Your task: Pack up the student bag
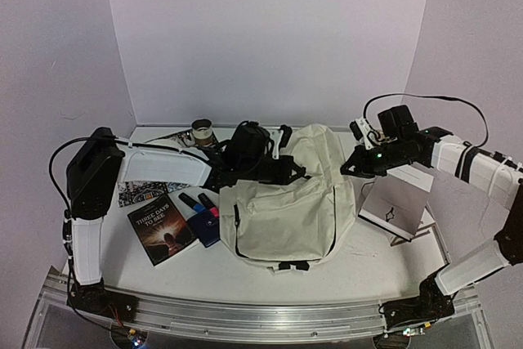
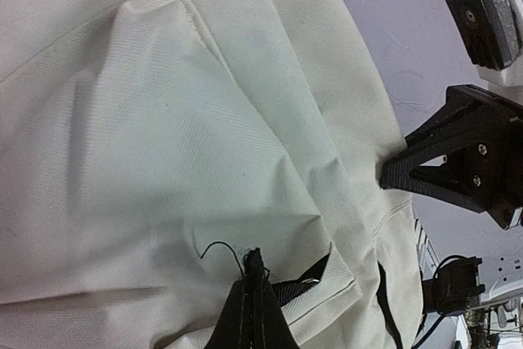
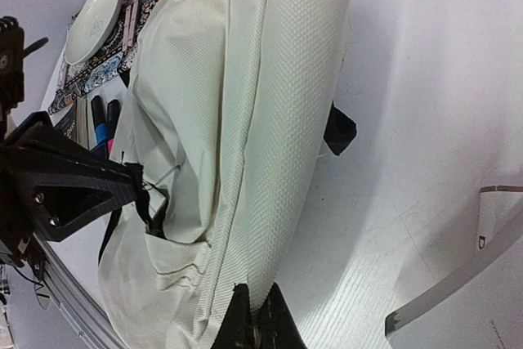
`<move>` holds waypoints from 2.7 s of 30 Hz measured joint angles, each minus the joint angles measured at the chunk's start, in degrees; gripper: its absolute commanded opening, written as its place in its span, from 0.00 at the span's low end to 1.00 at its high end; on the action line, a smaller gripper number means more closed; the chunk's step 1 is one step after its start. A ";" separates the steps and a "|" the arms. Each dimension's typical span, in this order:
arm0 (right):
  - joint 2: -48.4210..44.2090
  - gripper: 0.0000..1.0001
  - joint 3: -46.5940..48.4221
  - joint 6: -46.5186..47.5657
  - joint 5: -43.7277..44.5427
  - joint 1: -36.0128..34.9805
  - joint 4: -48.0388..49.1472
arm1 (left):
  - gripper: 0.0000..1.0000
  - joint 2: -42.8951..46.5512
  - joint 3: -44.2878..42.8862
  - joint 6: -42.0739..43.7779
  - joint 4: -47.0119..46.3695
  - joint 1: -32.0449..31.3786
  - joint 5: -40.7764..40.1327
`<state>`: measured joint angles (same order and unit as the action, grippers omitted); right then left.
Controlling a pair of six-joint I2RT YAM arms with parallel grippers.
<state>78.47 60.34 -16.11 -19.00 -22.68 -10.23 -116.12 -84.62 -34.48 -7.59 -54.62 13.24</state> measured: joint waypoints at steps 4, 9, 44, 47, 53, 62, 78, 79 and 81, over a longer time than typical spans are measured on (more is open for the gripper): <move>-0.90 0.00 -0.02 0.26 1.95 -0.13 -0.63 | 0.00 2.87 3.95 0.22 -0.57 0.78 -1.61; -1.24 0.00 -0.02 0.42 3.22 -0.17 -0.73 | 0.00 6.37 10.24 0.17 -1.47 2.32 -2.92; 2.81 0.60 -3.34 -17.63 3.90 -4.63 8.31 | 0.00 -1.22 4.81 -3.09 -3.40 2.23 3.72; 8.33 0.58 -3.60 -21.11 4.02 -4.90 11.33 | 0.00 -1.23 4.81 -3.10 -3.46 2.10 3.68; 17.85 0.58 -2.49 -24.91 3.37 -6.06 14.88 | 0.00 -1.66 4.81 -3.10 -3.56 1.82 3.47; 25.39 0.54 0.32 -27.51 1.36 -7.30 18.43 | 0.00 -4.73 4.81 -3.08 -4.27 1.68 3.01; 30.47 0.00 1.05 -25.91 1.99 -7.32 19.05 | 0.00 -6.02 8.38 -1.83 -4.89 1.52 -1.04; 30.18 0.00 1.05 -25.50 2.17 -7.32 18.76 | 0.00 -5.84 9.07 -1.55 -4.90 1.52 -1.40; 28.91 0.00 1.05 -24.57 2.84 -7.19 17.80 | 0.00 -4.83 10.62 -1.18 -4.75 1.52 -2.20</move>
<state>107.38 61.38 -40.68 -16.16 -29.87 7.56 -120.95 -74.00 -35.66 -12.34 -53.10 11.04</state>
